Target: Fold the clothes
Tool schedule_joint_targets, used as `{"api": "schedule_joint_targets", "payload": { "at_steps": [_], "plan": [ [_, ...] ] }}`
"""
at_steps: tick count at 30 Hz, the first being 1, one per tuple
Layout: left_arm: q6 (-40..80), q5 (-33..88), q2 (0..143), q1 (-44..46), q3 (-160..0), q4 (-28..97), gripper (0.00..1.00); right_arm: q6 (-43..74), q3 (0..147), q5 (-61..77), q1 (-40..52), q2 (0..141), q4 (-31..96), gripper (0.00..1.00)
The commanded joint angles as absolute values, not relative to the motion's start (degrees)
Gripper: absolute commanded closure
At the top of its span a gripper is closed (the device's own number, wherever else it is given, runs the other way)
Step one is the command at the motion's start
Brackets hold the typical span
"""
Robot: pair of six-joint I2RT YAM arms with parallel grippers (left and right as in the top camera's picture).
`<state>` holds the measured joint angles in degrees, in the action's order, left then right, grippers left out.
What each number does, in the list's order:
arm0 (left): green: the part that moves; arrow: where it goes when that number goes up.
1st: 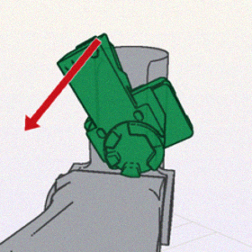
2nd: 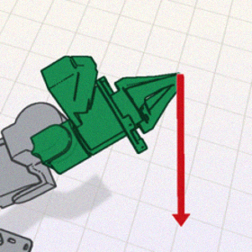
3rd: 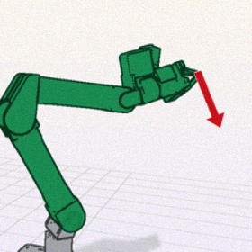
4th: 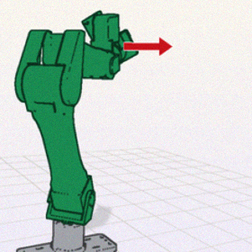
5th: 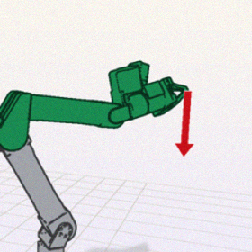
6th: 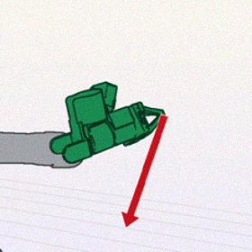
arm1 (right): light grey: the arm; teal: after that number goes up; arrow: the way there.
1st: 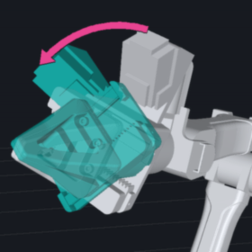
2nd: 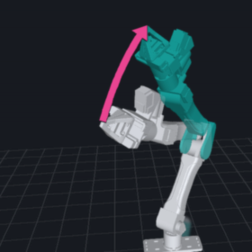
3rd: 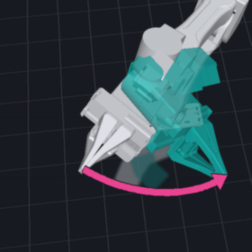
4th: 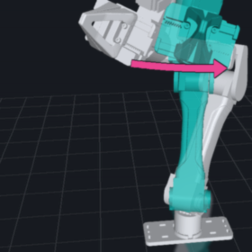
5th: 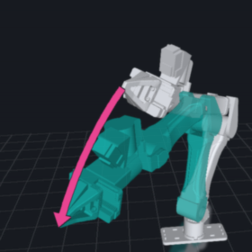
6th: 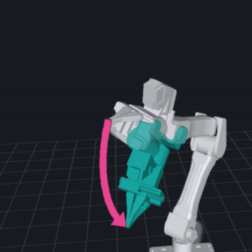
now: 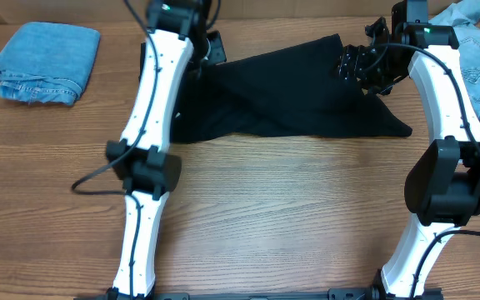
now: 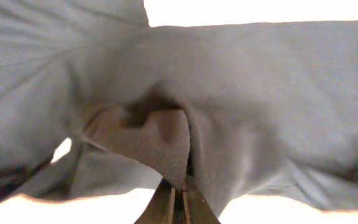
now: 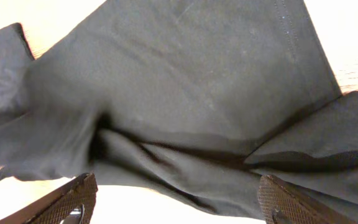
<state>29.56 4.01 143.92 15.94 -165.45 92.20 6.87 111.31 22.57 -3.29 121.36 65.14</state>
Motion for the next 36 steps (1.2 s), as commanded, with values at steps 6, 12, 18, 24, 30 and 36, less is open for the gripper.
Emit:
{"api": "schedule_joint_targets", "payload": {
  "at_steps": [6, 12, 18, 24, 30, 36],
  "plan": [
    [22.9, 9.56, 136.05, 23.73, -167.24, 96.82, 0.96, 7.05, 111.72, 19.55, -3.49, 120.86, 65.19, 0.12],
    [23.2, 7.03, 136.05, 28.4, -167.19, 96.82, 0.96, 7.01, 111.72, 19.03, -3.49, 120.86, 66.3, 0.12],
    [21.78, 3.81, 136.05, 31.22, -167.17, 96.82, 0.96, 6.66, 111.72, 19.05, -3.49, 120.86, 67.07, 0.12],
    [19.14, -3.88, 135.39, 31.59, -167.04, 96.82, 0.96, 5.93, 111.72, 19.03, -3.49, 120.86, 67.46, 0.12],
    [16.91, -10.04, 131.72, 33.71, -166.98, 96.82, 0.96, 5.96, 111.72, 19.05, -3.49, 120.86, 67.46, 0.12],
    [16.8, -13.37, 128.44, 35.27, -162.12, 96.82, 0.96, 5.93, 111.72, 19.05, -3.49, 120.86, 67.79, 0.12]
  ]
}}
